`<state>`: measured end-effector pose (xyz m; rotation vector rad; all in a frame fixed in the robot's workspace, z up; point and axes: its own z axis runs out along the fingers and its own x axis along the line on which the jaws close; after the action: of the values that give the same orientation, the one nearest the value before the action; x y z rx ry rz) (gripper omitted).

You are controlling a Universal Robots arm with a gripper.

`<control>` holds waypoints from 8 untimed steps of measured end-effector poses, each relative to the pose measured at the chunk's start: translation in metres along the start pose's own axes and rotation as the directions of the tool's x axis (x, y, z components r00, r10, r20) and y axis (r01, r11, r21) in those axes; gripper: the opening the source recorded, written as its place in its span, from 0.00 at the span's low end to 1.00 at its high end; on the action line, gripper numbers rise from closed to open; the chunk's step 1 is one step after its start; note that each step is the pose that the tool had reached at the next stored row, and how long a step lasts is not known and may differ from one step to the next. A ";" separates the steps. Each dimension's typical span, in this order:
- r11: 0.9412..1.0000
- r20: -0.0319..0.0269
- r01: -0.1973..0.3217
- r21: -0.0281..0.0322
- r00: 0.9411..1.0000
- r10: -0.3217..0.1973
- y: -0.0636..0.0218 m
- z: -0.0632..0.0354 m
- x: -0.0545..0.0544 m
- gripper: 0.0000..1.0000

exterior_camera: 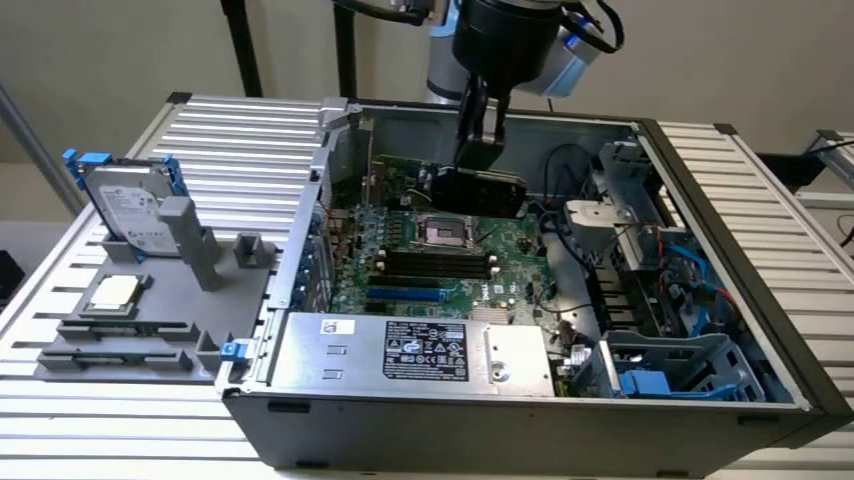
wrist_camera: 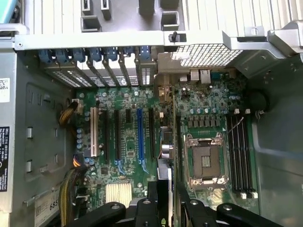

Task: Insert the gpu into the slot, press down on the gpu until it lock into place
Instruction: 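Insert the gpu into the slot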

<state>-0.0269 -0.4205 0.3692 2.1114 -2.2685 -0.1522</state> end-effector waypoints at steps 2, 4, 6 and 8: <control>1.000 0.000 0.001 0.000 1.000 -0.001 0.0031 0.0027 0.003 0.26; 1.000 0.000 0.001 0.000 1.000 -0.001 0.0080 0.0052 0.006 0.26; 1.000 0.000 0.001 0.000 1.000 -0.001 0.0119 0.0076 0.009 0.26; 1.000 0.000 0.001 0.001 1.000 -0.001 0.0154 0.0098 0.011 0.26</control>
<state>-0.0440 -0.4304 0.3605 2.1124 -2.2681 -0.1516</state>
